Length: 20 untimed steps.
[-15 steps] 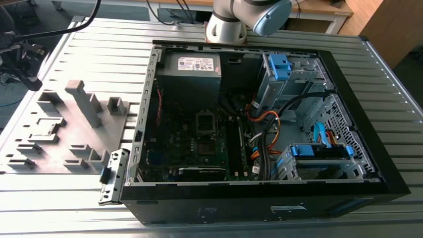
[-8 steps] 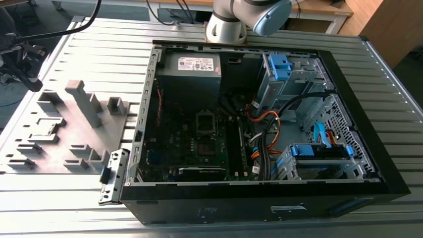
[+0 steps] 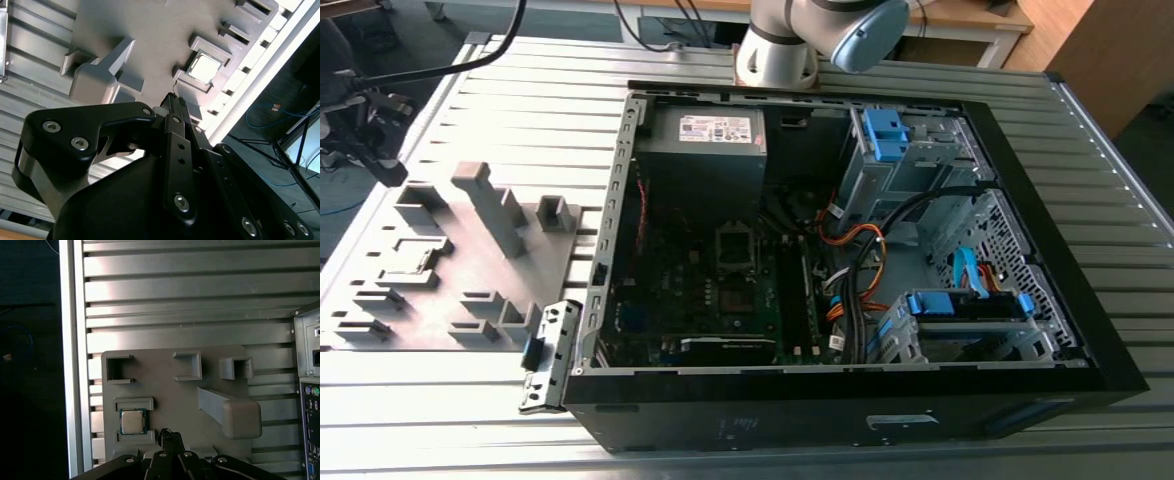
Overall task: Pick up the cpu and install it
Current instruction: 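Pick up the cpu and move it towards the insertion slot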
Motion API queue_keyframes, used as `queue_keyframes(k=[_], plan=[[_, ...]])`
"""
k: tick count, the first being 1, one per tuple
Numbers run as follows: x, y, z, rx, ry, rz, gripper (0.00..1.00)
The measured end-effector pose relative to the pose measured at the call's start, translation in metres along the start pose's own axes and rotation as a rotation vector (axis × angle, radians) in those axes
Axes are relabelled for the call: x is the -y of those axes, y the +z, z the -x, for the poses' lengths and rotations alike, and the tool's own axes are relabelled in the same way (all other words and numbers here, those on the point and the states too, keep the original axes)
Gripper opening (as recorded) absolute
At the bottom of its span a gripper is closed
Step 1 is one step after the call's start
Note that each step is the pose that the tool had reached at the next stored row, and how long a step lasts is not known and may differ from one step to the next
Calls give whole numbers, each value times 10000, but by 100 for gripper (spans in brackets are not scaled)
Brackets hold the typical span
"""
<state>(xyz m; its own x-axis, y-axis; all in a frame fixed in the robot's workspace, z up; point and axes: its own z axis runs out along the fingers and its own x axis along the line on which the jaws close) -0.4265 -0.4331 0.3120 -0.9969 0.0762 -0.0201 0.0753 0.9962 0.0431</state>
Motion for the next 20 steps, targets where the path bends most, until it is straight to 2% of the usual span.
queue_keyframes(k=[17,20], plan=[[8,174,-9,0,0,0,11],[8,182,-10,-3,0,-2,11]])
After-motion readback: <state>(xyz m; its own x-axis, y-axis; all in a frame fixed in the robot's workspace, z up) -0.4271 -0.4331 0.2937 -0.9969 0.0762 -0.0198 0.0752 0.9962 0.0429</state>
